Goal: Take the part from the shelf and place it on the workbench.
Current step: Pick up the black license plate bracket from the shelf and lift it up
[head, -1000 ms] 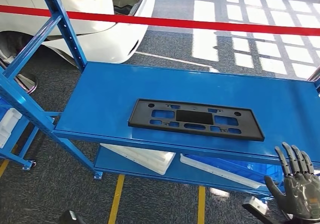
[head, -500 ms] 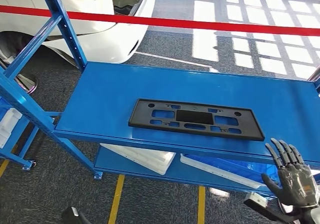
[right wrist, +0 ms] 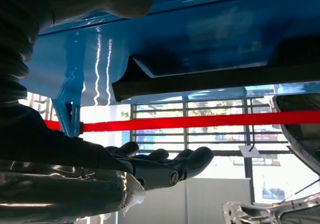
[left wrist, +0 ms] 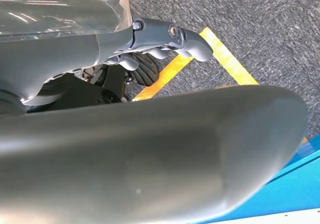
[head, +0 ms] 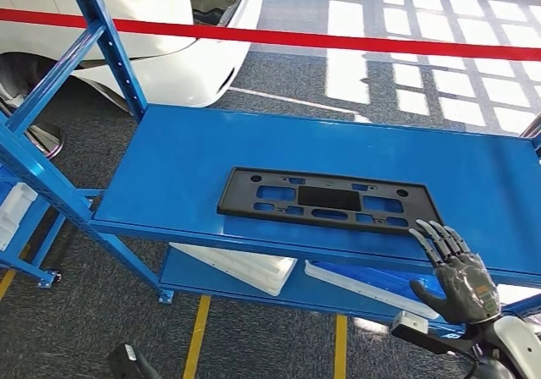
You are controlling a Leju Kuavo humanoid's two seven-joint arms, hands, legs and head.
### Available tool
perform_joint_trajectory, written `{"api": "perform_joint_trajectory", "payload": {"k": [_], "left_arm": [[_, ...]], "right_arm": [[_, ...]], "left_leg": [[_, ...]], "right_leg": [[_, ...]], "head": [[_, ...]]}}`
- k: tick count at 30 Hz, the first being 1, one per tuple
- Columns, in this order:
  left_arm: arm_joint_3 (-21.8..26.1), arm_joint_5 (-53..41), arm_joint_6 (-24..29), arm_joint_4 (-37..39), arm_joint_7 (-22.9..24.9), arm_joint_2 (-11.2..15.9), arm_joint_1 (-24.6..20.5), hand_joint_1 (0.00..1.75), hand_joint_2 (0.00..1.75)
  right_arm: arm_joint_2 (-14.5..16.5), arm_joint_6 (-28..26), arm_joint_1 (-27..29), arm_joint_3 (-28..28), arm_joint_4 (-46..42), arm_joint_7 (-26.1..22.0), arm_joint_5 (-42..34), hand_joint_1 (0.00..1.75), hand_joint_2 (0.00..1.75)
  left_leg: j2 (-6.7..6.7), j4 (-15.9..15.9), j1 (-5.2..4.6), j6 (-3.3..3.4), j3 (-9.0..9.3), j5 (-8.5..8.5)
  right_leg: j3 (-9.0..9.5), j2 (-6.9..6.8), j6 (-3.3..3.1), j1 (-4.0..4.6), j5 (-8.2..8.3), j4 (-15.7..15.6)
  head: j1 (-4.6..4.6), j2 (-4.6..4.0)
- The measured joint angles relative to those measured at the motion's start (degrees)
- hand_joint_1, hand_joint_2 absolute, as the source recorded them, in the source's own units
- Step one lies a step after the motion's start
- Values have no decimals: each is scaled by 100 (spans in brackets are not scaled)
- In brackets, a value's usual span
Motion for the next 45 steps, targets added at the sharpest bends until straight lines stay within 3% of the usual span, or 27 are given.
{"api": "perform_joint_trajectory", "payload": {"k": [6, 17, 27, 45], "left_arm": [[-60, 0, -25, 0, 20, 0, -4, 0, 0], [-146, 0, -42, 0, 61, -2, -24, 0, 0], [-246, 0, -24, 0, 75, -3, -28, 0, 0], [-264, 0, 9, 0, 114, -9, -25, 0, 0]], "right_arm": [[34, 31, -240, 221, 54, 50, 42, 0, 175], [-118, 1103, -1401, 975, 297, 211, -99, 0, 175], [-264, 1470, -2017, 1637, 533, 341, -145, 0, 175], [-246, 1210, -2339, 2309, 874, 544, -197, 0, 175]], "left_leg": [[0, 0, -1, 0, -2, 0], [0, 2, -1, 3, 1, 4], [-1, 2, -2, 3, -1, 4], [-3, 2, -1, 3, -2, 4]], "right_leg": [[0, 1, 0, 0, 0, 1], [0, 0, 3, 0, 4, 2], [-1, 0, 3, 0, 4, 2], [-1, -3, 3, 0, 4, 2]], "head": [[0, 0], [0, 0], [0, 0], [0, 0]]}}
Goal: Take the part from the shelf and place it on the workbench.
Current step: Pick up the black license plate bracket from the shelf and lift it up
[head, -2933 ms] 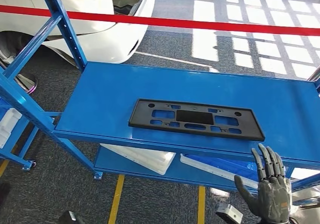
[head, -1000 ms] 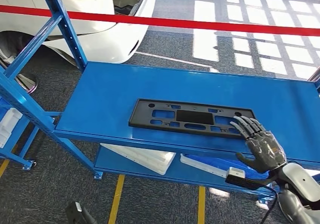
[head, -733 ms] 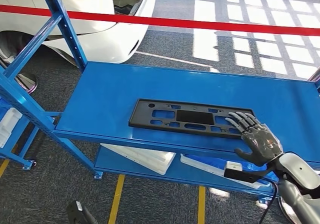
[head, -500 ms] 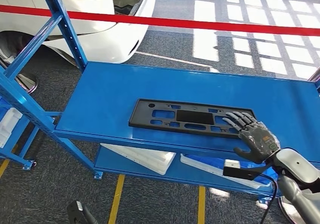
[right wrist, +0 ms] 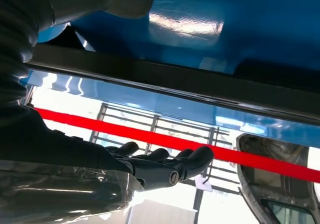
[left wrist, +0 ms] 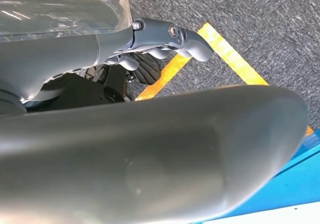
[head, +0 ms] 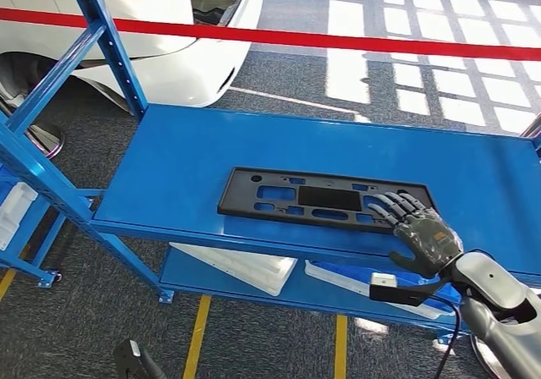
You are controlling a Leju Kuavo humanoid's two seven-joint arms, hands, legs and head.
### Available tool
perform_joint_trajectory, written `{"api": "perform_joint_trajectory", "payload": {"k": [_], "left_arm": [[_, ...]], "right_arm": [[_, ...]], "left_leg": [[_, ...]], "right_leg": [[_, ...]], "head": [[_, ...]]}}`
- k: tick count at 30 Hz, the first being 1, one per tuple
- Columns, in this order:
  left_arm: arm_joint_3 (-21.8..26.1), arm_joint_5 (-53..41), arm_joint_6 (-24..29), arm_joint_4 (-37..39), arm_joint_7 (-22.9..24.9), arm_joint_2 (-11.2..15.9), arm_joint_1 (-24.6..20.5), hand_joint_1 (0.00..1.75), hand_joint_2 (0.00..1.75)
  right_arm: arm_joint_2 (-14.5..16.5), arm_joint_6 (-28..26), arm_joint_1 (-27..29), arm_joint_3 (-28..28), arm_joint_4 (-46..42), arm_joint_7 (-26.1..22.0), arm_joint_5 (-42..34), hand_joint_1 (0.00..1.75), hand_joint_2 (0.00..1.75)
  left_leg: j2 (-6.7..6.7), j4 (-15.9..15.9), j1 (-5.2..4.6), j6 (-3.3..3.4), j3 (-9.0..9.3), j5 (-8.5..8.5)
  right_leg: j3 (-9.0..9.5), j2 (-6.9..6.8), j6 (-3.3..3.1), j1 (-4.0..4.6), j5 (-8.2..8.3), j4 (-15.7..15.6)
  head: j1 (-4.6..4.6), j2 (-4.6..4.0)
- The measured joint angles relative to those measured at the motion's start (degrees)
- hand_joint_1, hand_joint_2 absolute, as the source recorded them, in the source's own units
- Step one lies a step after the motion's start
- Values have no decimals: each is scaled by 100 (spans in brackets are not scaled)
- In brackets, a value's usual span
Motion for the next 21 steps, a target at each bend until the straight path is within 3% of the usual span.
{"api": "perform_joint_trajectory", "payload": {"k": [21], "left_arm": [[-24, 0, 11, 0, 12, 0, 10, 0, 0]], "right_arm": [[172, -65, -94, 146, -100, 139, 223, 0, 175]], "left_leg": [[-2, 0, 0, 0, -1, 0]], "right_leg": [[0, -3, 0, 0, 0, 0]], "head": [[0, 0]]}}
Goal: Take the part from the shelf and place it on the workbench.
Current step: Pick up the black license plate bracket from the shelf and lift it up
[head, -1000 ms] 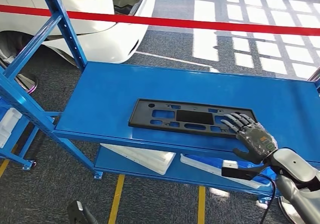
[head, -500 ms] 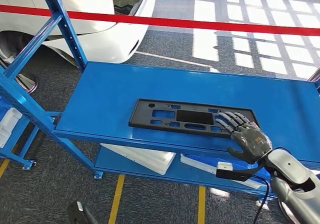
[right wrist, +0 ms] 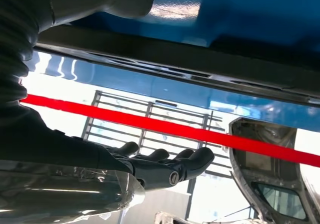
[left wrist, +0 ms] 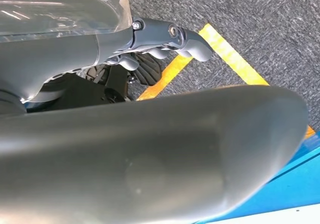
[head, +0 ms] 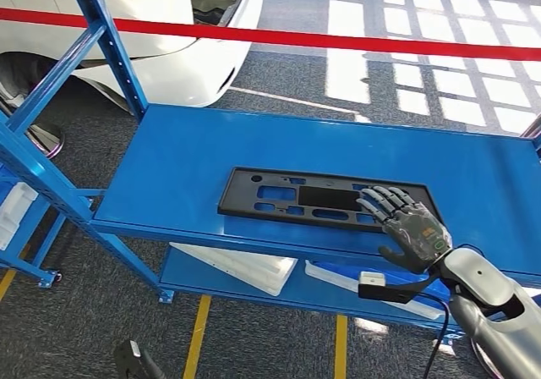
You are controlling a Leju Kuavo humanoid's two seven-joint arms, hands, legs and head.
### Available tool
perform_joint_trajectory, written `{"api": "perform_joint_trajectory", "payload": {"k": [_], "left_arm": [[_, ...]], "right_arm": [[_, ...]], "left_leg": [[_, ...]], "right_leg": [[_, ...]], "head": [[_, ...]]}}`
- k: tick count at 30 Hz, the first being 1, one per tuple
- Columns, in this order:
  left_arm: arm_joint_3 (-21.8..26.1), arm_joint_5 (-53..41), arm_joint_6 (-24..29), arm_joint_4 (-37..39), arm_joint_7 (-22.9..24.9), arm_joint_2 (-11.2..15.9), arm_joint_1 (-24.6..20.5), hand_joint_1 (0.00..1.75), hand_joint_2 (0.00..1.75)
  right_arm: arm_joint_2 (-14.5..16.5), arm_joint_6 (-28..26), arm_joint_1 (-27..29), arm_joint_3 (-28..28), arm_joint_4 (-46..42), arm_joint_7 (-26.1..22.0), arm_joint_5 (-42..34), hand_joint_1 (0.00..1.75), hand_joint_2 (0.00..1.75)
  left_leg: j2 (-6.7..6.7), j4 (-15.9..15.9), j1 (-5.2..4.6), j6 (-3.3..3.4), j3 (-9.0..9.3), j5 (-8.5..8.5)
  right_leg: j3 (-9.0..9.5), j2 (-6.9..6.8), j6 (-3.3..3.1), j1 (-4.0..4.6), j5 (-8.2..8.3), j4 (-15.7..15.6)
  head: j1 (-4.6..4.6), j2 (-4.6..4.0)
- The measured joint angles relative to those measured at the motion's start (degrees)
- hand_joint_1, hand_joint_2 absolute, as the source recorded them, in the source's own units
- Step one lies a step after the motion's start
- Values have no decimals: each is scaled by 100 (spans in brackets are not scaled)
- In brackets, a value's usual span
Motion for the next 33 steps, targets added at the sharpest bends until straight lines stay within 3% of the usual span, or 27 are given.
{"api": "perform_joint_trajectory", "payload": {"k": [14, 24, 33], "left_arm": [[-89, 0, 17, 0, 8, 0, 2, 0, 0], [-115, -1, -9, 0, 84, 0, 3, 0, 0], [-119, 0, -18, 0, 79, 0, -1, 0, 0]], "right_arm": [[95, -150, 10, 9, 870, 77, 62, 0, 175], [164, -759, 85, -367, 1502, 127, 165, 0, 175], [317, -976, 189, -632, 1572, 202, 462, 0, 175]], "left_leg": [[-1, 0, 0, 0, 2, 0], [-1, 1, -1, 0, 18, 0], [0, 2, 0, 0, 29, 0]], "right_leg": [[-1, 0, 0, 0, 0, 0], [19, 0, 0, 0, 0, -1], [28, 2, 0, 0, 0, -1]], "head": [[0, 0], [0, 0], [0, 0]]}}
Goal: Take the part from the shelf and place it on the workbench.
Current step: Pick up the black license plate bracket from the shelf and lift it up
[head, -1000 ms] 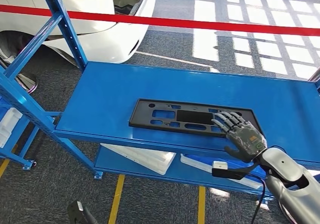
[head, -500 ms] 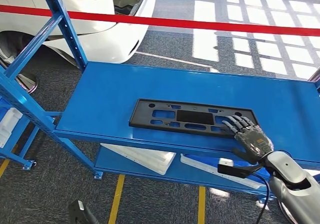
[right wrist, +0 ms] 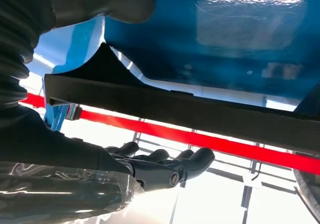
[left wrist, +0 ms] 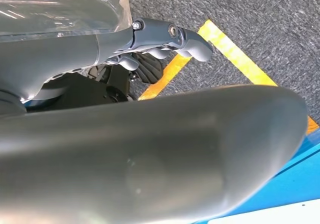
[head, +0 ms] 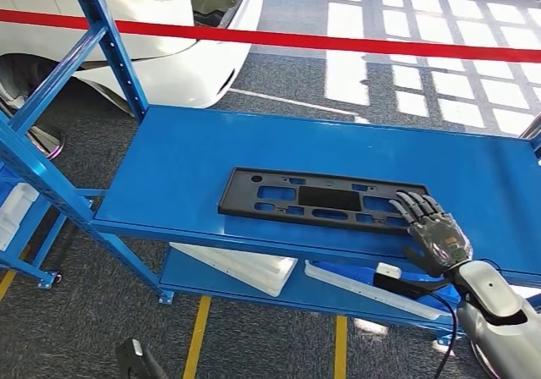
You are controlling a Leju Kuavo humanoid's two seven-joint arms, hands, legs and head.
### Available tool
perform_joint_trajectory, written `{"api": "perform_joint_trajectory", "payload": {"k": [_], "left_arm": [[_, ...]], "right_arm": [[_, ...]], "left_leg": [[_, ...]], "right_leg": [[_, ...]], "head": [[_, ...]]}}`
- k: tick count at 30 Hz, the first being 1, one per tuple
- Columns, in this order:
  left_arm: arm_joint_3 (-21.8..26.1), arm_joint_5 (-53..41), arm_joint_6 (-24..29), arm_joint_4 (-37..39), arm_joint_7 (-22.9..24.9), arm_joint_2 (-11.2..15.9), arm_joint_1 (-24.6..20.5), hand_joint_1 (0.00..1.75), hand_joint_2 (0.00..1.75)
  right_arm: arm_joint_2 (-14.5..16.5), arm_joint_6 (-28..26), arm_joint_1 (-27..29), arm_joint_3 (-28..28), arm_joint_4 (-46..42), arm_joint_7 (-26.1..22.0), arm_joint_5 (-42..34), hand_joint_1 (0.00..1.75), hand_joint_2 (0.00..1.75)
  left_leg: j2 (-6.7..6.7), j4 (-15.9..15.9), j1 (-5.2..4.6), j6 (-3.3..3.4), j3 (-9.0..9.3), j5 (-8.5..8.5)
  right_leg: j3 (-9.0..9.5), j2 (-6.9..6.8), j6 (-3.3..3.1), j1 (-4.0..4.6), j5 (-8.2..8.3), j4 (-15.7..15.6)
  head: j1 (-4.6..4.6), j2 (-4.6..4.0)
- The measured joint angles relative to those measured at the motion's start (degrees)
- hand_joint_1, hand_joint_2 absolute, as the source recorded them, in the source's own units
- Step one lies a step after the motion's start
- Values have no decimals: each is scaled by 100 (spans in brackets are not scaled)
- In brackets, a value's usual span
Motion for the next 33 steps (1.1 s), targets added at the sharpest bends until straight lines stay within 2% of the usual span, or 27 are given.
{"api": "perform_joint_trajectory", "payload": {"k": [11, 33], "left_arm": [[-56, 0, -16, 0, 4, 0, -12, 0, 0], [-153, 0, -58, 0, 60, 0, -39, 0, 0]], "right_arm": [[158, -173, -26, -129, 298, -130, 10, 0, 175], [696, -214, -590, -128, 1391, -243, 146, 0, 175]], "left_leg": [[0, 0, 0, 0, 7, 0], [0, -1, 1, 0, 45, -1]], "right_leg": [[7, 3, 0, 0, 0, 0], [45, 6, 0, 1, 0, 0]], "head": [[0, 0], [0, 0]]}}
